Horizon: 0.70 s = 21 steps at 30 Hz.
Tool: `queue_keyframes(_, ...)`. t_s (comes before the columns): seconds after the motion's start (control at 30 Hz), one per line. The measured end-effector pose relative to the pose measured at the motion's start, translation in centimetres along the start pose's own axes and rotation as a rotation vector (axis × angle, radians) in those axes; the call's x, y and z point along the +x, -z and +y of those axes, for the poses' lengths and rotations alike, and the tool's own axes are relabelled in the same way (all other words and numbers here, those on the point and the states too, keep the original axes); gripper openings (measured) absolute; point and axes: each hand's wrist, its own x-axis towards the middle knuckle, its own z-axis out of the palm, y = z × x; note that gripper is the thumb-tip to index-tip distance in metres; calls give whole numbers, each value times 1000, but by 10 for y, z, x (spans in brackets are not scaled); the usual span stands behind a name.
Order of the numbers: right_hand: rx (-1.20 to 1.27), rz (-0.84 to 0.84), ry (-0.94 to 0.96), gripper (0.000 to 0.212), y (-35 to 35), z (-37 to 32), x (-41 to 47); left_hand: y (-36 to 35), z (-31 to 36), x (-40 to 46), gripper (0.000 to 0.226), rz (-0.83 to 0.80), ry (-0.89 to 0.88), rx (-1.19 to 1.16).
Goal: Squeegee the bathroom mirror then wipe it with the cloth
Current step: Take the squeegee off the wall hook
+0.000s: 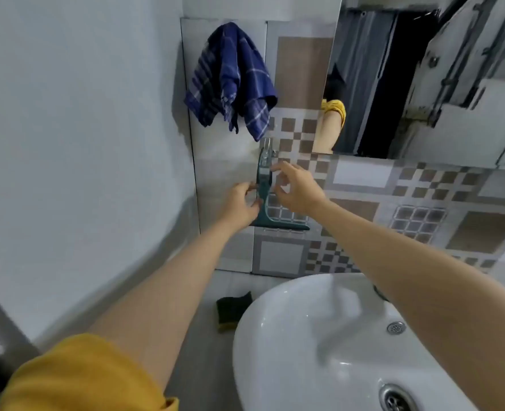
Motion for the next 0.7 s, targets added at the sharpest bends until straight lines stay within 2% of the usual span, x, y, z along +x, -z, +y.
queue_keyframes(0.17, 132, 43, -65, 35, -19, 7, 14, -15, -19, 9, 26, -15, 52, -95)
queue_keyframes(0.33, 236, 119, -132, 32, -25, 11, 23, -23, -29, 13, 14, 77, 67, -251)
queue_keyframes(0.7, 294, 169, -107, 35, 3, 2, 26, -18, -12, 2, 21, 119, 96, -518)
